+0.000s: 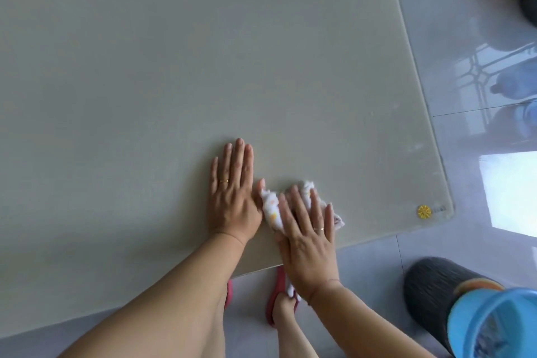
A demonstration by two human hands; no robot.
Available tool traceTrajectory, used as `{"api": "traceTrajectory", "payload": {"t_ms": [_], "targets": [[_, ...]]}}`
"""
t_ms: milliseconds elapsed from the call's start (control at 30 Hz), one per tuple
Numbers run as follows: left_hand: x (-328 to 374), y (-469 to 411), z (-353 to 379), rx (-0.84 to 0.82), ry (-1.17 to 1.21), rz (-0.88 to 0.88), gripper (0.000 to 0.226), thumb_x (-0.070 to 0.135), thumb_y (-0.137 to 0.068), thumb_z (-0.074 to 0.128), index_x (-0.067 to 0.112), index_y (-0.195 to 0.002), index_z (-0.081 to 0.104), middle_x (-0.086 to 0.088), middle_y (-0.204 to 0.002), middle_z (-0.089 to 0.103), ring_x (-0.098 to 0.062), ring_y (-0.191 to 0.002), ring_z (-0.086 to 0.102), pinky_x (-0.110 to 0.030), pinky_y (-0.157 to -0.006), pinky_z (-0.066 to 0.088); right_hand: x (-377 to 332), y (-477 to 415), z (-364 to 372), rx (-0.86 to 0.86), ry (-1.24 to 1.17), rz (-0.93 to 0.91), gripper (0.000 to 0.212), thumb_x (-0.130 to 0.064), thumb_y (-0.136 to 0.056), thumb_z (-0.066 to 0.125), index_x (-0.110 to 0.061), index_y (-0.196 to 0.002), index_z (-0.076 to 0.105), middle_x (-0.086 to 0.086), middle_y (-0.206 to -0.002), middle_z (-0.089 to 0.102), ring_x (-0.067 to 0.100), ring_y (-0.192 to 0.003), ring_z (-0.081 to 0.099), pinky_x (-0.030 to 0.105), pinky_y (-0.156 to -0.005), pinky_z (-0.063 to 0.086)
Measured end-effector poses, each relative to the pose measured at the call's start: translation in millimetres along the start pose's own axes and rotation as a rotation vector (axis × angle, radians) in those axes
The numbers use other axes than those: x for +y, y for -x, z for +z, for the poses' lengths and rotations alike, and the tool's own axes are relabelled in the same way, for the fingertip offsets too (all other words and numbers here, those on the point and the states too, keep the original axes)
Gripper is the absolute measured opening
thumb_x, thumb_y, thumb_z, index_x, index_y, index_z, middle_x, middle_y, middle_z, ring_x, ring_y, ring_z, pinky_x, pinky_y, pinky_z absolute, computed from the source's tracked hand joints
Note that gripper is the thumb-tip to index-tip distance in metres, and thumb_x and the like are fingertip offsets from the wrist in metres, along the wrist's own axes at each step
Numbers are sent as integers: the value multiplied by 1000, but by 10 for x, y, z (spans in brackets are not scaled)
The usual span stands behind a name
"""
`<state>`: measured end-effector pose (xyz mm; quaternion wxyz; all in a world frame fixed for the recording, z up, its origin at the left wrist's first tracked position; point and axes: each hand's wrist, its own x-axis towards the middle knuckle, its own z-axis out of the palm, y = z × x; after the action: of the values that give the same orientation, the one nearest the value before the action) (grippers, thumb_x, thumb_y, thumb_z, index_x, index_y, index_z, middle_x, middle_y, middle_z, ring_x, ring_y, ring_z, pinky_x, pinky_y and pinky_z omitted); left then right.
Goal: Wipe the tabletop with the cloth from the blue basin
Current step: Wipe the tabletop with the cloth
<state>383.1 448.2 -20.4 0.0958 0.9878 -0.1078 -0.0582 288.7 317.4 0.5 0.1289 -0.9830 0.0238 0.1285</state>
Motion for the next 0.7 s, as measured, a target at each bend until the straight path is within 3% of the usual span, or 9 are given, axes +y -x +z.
{"api": "traceTrajectory", "payload": {"t_ms": [67, 133, 233, 300, 333, 400, 500, 533, 700], "targets": [[-4, 1, 7, 26, 3, -1, 59, 31, -93, 33, 3, -145, 35, -15, -153, 31, -30, -142, 28, -44, -116, 17, 206, 62, -34, -27, 53, -177, 55, -40, -96, 35, -30, -148, 21, -6, -156, 16, 25, -146, 9, 47, -116, 7], [-18, 14, 16, 48, 9, 7, 59, 33, -94, 33, 4, -146, 33, -14, -153, 30, -29, -143, 26, -45, -117, 18, 476, 36, -110, -18, 96, -173, 54, -43, -96, 32, -30, -147, 22, -6, -155, 17, 24, -145, 11, 46, -117, 6], [-21, 26, 23, 56, 13, 7, 60, 34, -94, 32, 5, -147, 30, -13, -155, 27, -28, -144, 23, -45, -118, 17, 546, -15, -191, 36, -44, 224, 55, -45, -95, 23, -28, -148, 18, -7, -156, 8, 20, -146, 0, 44, -118, -1], [-12, 25, 16, 58, 16, 3, 60, 34, -94, 32, 5, -147, 32, -14, -154, 28, -28, -144, 25, -45, -117, 18, 268, 45, -98, 66, -86, 378, 59, -44, -92, 24, -29, -148, 10, -5, -157, 3, 19, -145, -8, 44, -117, -8], [-6, 26, 10, 58, 19, 3, 59, 33, -94, 32, 4, -146, 33, -14, -154, 29, -29, -143, 26, -46, -117, 20, 122, 116, -42, 58, -80, 346, 61, -43, -91, 27, -29, -148, 11, -4, -157, 5, 21, -145, -7, 43, -116, -8], [2, 26, -5, 59, 10, 8, 59, 32, -94, 33, 3, -145, 35, -16, -152, 32, -31, -141, 29, -48, -115, 24, 26, 277, 14, 4, -31, 111, 58, -41, -93, 33, -29, -148, 20, -2, -157, 15, 24, -146, 1, 46, -116, -2], [5, 26, -18, 54, -22, 6, 59, 32, -94, 33, 3, -145, 35, -16, -152, 32, -31, -141, 30, -47, -116, 22, 495, 286, -126, -75, 84, -203, 54, -40, -95, 34, -29, -147, 24, -5, -155, 19, 26, -145, 13, 48, -115, 10], [13, 26, -20, 53, -23, 3, 59, 32, -94, 33, 3, -145, 34, -16, -152, 32, -31, -141, 30, -47, -116, 20, 709, 264, -189, -69, 101, -173, 54, -42, -95, 31, -29, -147, 24, -5, -155, 17, 26, -145, 14, 47, -115, 9], [284, -79, -34, 70, 32, 18, 58, 25, -92, 34, 4, -146, 32, -15, -154, 28, -31, -143, 26, -47, -117, 17, 1137, 94, -383, 67, -59, 424, 58, -44, -94, 18, -28, -150, 15, -8, -157, 0, 17, -145, -9, 44, -117, -7]]}}
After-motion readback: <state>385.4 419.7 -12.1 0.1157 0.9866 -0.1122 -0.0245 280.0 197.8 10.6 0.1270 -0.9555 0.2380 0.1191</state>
